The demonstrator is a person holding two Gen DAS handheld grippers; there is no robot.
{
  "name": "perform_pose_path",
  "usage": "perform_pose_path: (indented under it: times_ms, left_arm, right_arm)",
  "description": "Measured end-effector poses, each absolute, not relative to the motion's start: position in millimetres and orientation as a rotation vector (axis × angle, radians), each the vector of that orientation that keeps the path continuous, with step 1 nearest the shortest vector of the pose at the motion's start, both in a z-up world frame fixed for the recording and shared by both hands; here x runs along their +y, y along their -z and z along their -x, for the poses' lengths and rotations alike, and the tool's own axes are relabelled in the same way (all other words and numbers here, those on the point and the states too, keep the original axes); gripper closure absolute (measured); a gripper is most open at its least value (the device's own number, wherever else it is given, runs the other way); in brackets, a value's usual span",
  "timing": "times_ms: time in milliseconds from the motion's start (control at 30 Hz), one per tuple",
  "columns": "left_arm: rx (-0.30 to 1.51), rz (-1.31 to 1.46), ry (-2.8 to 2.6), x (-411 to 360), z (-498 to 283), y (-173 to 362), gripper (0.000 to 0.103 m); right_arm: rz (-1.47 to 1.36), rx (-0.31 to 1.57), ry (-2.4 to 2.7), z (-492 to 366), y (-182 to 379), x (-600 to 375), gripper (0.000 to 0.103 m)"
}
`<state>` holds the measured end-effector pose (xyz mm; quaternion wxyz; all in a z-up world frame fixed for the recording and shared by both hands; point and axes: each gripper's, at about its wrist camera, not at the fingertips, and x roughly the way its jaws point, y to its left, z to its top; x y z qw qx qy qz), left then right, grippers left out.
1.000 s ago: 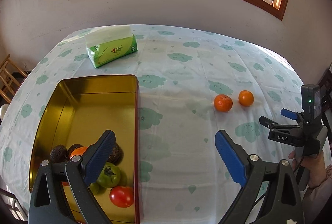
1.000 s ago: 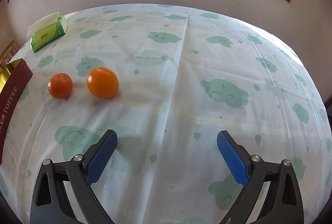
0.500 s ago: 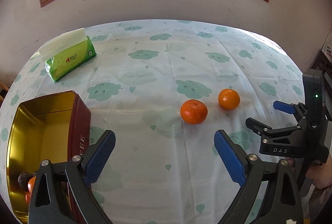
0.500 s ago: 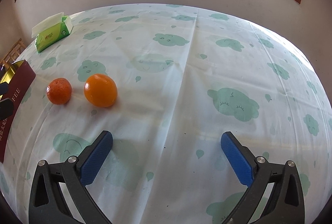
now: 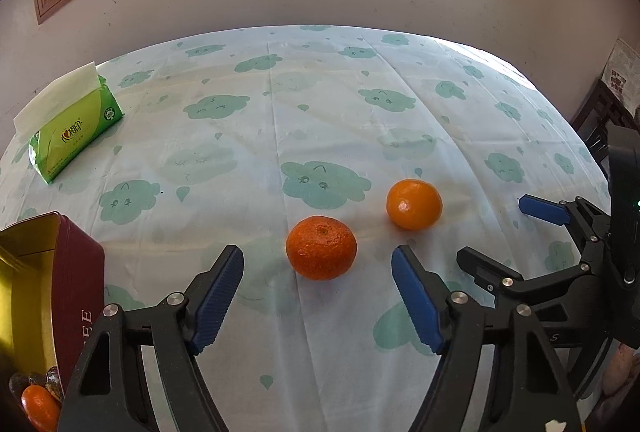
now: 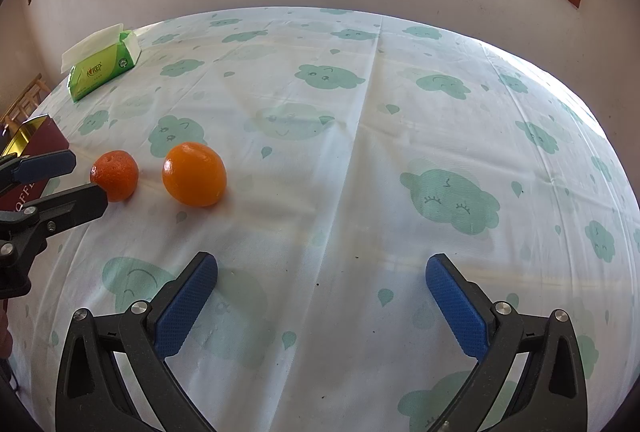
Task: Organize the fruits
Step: 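Move the left gripper to a small tangerine on the cloth, then close the left gripper on the tangerine and lift it, then carry the tangerine with the left gripper over the tin tray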
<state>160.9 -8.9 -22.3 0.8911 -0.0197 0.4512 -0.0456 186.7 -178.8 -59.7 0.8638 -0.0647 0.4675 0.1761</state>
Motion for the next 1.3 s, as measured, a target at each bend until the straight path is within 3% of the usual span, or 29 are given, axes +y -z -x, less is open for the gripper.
perform_pose_path:
  times_ms: [100,233,500,1300]
  left_arm:
    - [0.964,0.065,0.093,-8,-169,28,0.041]
    - [0.973,0.074,0.081,-6,-173,34,0.045]
    - [0.977,0.048,0.095,-10,-175,37,0.068]
    - [0.961,0.054,0.029,-2,-129,17,0.069]
  right_arm:
    - [0.136,0.98,-0.369,-187,60,-179,0.0]
    - [0.136,0.98,-0.369,-187,60,-179,0.0]
    - [0.136,0.98,-0.369,-187,59,-179,0.0]
    - [0.136,0.981,-0.369,-186,58,-178,0.0]
